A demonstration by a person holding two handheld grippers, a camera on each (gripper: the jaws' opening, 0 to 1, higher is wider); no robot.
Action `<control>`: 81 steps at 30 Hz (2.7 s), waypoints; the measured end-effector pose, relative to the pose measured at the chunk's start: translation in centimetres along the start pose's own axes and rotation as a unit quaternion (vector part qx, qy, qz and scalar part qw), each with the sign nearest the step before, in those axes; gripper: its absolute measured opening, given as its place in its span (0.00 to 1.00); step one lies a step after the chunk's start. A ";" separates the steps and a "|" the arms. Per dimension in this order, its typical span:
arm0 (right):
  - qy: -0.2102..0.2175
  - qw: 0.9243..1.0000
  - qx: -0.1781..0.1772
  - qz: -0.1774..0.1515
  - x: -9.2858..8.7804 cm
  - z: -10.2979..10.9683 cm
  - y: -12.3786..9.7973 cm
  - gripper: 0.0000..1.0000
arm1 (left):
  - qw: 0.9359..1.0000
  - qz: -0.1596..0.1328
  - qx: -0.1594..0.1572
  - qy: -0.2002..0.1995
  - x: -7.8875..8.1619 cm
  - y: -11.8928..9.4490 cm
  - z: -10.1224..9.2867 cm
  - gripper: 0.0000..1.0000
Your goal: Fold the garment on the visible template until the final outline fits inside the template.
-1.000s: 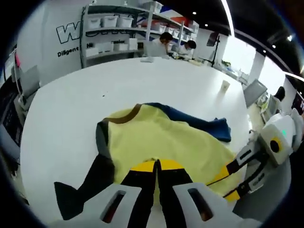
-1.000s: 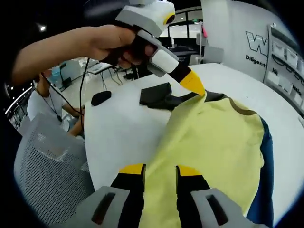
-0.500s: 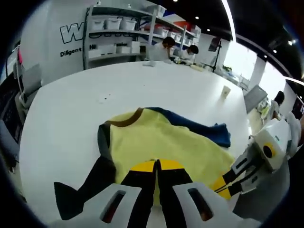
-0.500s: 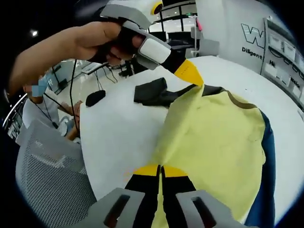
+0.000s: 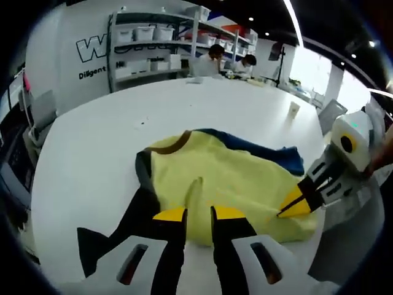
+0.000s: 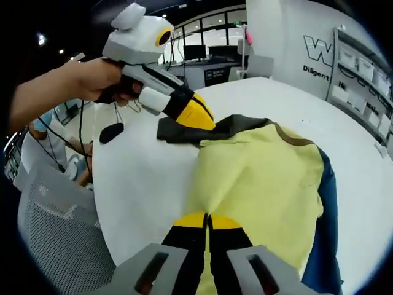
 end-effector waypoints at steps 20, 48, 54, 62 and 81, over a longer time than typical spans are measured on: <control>0.021 1.000 -0.012 0.008 -1.1 -1.3 -0.2 0.00 | 0.997 0.066 -0.041 -0.001 -4.8 2.2 0.2 0.20; 0.054 0.999 -0.003 0.004 -1.9 -1.1 -0.1 0.00 | 0.995 0.083 -0.038 0.029 -5.8 2.9 0.2 0.18; 0.053 0.999 -0.001 0.006 -1.9 -1.1 -0.1 0.00 | 0.994 0.090 -0.048 0.030 -6.0 3.8 -0.6 0.18; 0.054 0.999 0.000 0.005 -2.0 -1.1 -0.2 0.00 | 0.994 0.099 -0.033 0.019 -6.3 4.0 -0.9 0.10; 0.047 0.999 0.011 0.007 -2.4 -0.5 -0.4 0.10 | 0.996 0.079 -0.023 -0.039 -6.5 0.3 -1.2 0.09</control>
Point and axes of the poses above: the point that each gripper's makers call its tool centre point, and the gripper's own axes: y roughly forward along the fingers, z roughly to its left, x roughly out of its top, the point moved 6 cm from there along -y, roughly backward along the fingers, and after that the axes turned 3 degrees about -y, right-handed, at the moved point
